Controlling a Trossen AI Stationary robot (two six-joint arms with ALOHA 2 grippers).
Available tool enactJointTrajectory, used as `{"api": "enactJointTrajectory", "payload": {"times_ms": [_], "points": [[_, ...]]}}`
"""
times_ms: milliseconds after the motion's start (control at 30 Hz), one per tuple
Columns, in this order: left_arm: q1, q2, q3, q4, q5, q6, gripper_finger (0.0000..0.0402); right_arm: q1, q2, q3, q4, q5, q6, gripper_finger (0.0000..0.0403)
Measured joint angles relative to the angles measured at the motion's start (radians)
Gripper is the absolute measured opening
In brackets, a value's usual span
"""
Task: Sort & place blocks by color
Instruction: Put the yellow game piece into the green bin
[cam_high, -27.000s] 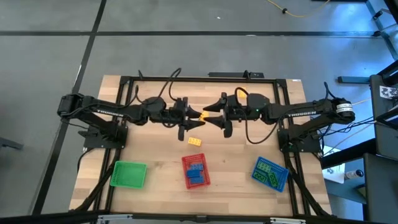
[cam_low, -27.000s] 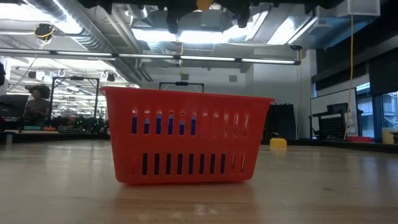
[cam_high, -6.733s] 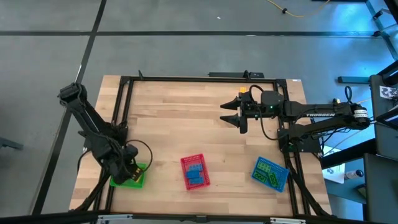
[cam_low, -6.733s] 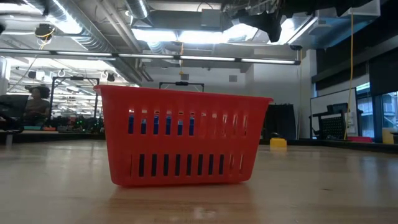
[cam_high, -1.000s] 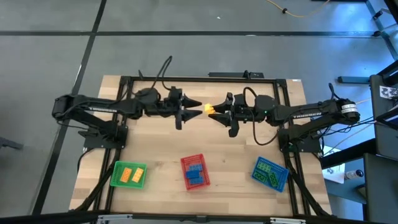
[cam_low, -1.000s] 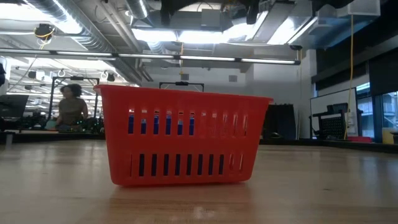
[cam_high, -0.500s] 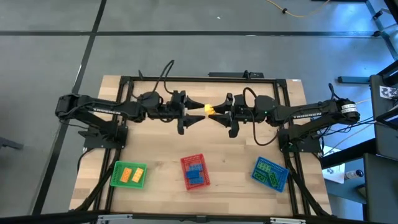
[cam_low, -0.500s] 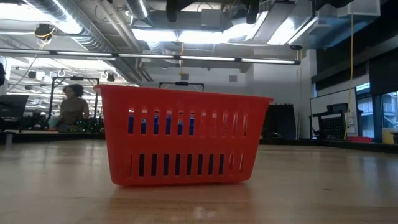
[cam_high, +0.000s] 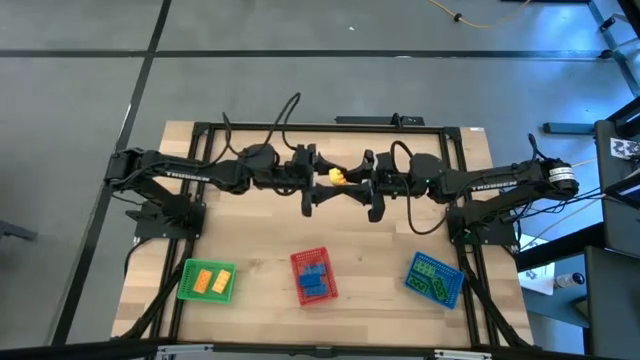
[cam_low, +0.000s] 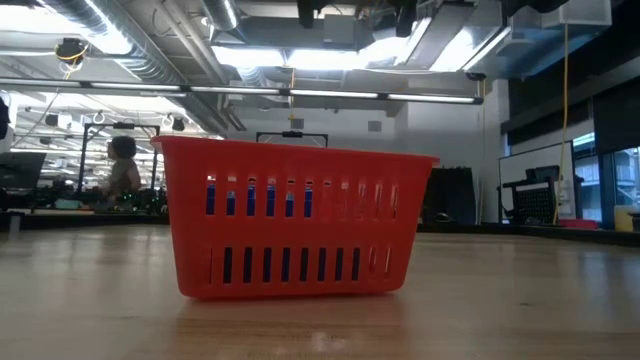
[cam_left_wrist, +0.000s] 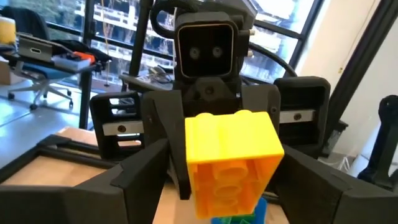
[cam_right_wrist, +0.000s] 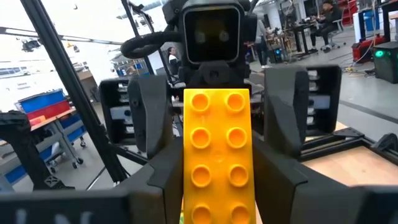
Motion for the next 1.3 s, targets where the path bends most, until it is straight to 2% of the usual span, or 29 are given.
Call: {"api": "enactJointTrajectory", "payload": {"times_ms": [333,600,800,1300], "points": [[0.002,-0.003,0.0,0.018,-0.006,-0.003,0.0212,-0.001,-0.002,0.0,0.001,-0.003,-0.005,0.0143],[0.002,-0.027,-0.003,0.035,-0.009,0.042,0.0233,-0.001,-0.002,0.004,0.02,-0.019,-0.007,0.0143],[0.004,-0.044,0.003,0.139,-0.027,0.053,0.0232,0.0,0.002,-0.003,-0.013,-0.029,-0.003,0.0143],[-0.004,-0.039,0.0,0.001,-0.039,0.007,0.0232,0.0,-0.001,-0.001,0.015,-0.019,-0.004,0.0143]]}}
